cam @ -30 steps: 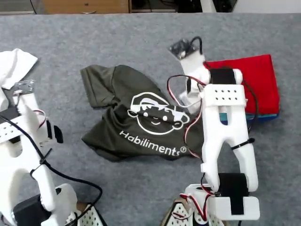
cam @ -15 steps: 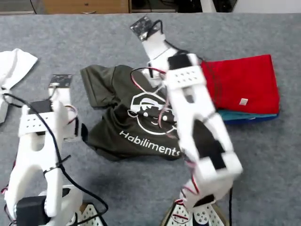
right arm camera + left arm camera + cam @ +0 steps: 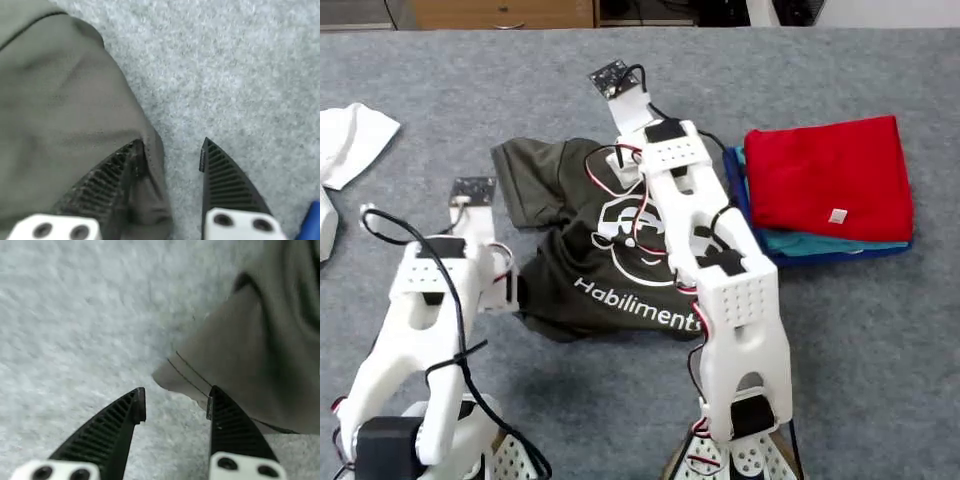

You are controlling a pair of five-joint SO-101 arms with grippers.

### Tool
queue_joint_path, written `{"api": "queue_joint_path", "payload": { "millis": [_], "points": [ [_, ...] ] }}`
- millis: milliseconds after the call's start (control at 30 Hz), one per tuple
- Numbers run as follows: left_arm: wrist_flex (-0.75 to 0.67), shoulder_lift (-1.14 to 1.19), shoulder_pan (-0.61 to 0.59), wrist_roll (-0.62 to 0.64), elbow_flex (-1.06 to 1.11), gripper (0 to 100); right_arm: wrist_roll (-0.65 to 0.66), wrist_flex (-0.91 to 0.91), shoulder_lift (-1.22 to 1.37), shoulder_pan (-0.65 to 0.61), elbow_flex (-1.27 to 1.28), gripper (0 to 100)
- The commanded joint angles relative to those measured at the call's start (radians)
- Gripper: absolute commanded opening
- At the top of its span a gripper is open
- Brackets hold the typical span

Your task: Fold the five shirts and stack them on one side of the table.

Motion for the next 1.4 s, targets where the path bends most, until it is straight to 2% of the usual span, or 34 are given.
{"api": "queue_joint_path", "payload": {
  "millis": [0,200,433,567,767,800,900,1000,1167,1367],
  "points": [
    [-0.012,-0.028,0.048,0.048,0.009,21,-0.006,0.009,0.004,-0.015,-0.071,18.9],
    [-0.034,-0.028,0.152,0.114,0.011,21,-0.006,0.031,0.007,-0.016,-0.079,18.9],
    [-0.187,-0.027,0.150,0.118,0.141,21,-0.005,0.031,0.008,-0.022,-0.079,18.9],
    [-0.180,-0.027,0.133,0.244,0.117,14,-0.005,0.034,0.008,-0.022,-0.079,18.9],
    [-0.218,0.091,0.120,0.247,0.043,1,-0.005,0.035,0.008,-0.022,-0.079,18.8],
    [-0.216,0.119,0.110,0.247,0.026,2,-0.005,0.035,0.008,-0.022,-0.079,18.8],
    [-0.210,0.197,0.052,0.247,-0.043,2,-0.005,0.035,0.008,-0.022,-0.079,18.8],
    [-0.086,0.243,-0.038,0.226,-0.153,2,-0.005,0.035,0.008,-0.022,-0.079,18.8],
    [0.169,0.255,-0.259,0.014,-0.420,2,-0.005,0.035,0.008,-0.022,-0.079,18.8],
    [0.365,0.263,-0.494,-0.117,-0.807,2,-0.005,0.037,0.004,-0.022,-0.073,18.8]
  ]
}}
